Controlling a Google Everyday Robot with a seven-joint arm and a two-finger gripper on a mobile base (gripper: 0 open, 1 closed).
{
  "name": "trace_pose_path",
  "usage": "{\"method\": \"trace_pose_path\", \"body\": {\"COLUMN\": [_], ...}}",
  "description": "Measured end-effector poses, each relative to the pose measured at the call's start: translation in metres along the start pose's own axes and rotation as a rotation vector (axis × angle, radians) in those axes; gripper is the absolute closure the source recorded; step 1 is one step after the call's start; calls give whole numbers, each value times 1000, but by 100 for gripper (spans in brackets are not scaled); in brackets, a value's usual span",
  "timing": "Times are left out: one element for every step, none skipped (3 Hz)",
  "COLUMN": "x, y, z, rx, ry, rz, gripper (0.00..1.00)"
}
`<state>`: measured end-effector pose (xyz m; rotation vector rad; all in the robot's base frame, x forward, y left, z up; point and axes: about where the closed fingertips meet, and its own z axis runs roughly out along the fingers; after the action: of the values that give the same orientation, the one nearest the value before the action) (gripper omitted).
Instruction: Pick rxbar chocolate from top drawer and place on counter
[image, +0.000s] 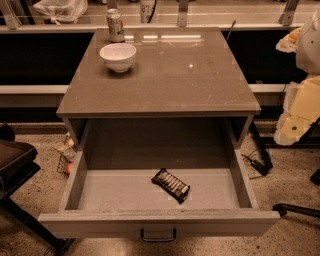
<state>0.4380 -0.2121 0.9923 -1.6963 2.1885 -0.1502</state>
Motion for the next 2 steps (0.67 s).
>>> {"method": "trace_pose_path", "body": {"x": [-1,-5], "y": [1,5], "z": [4,21], "rx": [-1,-10], "ry": [-3,-12], "rz": [3,16], "gripper": [0,0]}}
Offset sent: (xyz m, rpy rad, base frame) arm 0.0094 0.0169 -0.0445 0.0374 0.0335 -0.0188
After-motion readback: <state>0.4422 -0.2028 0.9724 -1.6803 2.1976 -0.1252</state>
